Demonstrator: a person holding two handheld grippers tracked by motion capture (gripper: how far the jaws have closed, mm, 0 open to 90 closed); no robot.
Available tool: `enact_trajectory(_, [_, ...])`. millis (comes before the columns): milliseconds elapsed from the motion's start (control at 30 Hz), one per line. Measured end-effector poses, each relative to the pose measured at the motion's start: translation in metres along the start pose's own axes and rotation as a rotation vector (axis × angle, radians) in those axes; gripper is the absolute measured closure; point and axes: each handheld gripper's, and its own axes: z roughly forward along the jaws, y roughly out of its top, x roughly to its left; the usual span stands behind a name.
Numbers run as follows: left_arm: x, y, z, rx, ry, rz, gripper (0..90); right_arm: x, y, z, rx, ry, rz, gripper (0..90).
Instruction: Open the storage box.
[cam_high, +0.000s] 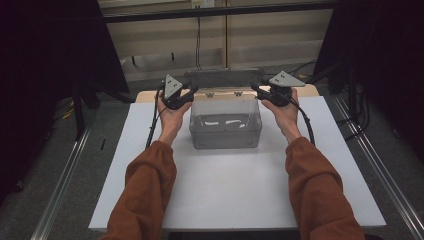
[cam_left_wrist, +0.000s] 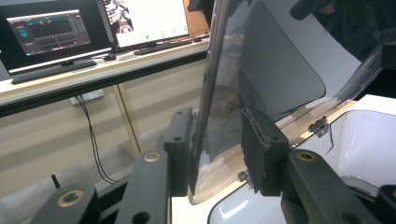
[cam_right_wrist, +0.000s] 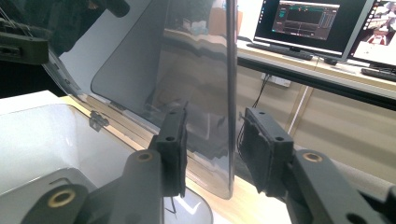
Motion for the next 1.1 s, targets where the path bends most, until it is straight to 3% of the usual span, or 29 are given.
enact_trajectory(300, [0.002, -0.002, 0.002, 0.013, 0.009, 0.002, 66.3, -0.001, -0.013, 0.009, 0.044, 0.011, 0.000, 61.2])
enact_trajectory(567, [0.005, -0.005, 0.006, 0.027, 0.012, -0.010, 68.4, -0.004, -0.023, 0.018, 0.050, 0.009, 0.042, 63.9])
enact_trajectory(633, [0.005, -0.011, 0.008, 0.043, 0.013, -0.034, 69.0, -0.005, -0.023, 0.020, 0.050, 0.016, 0.058, 63.5])
enact_trajectory(867, [0.008, -0.012, 0.012, 0.065, 0.007, -0.049, 69.2, -0.006, -0.022, 0.027, 0.052, 0.015, 0.067, 63.9])
enact_trajectory(967, [0.009, -0.017, 0.014, 0.069, 0.004, -0.104, 69.1, -0.006, -0.023, 0.027, 0.050, 0.019, 0.080, 64.0])
enact_trajectory(1100, [0.008, -0.019, 0.017, 0.087, -0.002, -0.114, 68.9, -0.008, -0.023, 0.028, 0.058, 0.022, 0.087, 64.4])
